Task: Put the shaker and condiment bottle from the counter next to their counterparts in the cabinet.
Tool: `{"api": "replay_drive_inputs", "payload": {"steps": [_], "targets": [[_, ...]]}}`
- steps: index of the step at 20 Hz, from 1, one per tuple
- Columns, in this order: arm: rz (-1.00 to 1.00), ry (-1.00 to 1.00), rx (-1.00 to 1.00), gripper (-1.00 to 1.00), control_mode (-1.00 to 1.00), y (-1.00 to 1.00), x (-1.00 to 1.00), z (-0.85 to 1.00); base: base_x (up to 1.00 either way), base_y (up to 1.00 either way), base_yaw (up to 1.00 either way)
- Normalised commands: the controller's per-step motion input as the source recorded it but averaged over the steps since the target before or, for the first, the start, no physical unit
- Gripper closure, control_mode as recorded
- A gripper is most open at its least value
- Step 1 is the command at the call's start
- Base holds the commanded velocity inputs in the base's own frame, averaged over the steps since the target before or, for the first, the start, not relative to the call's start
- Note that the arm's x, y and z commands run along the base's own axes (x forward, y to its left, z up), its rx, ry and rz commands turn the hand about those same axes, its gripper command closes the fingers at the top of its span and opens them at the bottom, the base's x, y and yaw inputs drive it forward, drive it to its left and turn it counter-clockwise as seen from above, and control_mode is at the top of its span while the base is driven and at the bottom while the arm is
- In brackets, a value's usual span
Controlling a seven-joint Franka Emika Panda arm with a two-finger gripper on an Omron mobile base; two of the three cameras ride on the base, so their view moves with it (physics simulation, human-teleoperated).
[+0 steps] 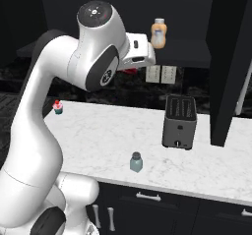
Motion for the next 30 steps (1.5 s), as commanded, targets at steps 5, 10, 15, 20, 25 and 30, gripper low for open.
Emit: {"api": "replay_drive_inputs", "payload": {"steps": [5,10,15,20,25,30], "targets": [[0.0,-0.01,0.0,1.0,-1.0,0.0,0.26,0.02,0.0,0.0,0.0],[0.0,-0.02,0.0,1.0,-1.0,0.0,0.29,0.0,0.0,0.0,0.0],[0.0,-0.06,0.0,1.0,-1.0,-0.02,0.26,0.0,0.0,0.0,0.0],[0.0,-0.01,0.0,1.0,-1.0,-0.24,0.21,0.0,0.0,0.0,0.0],[0.0,0.0,0.0,1.0,-1.0,-0.19,0.27,0.0,0.0,0.0,0.0],[0.0,-0.02,0.0,1.0,-1.0,0.0,0.23,0.0,0.0,0.0,0.0]]}}
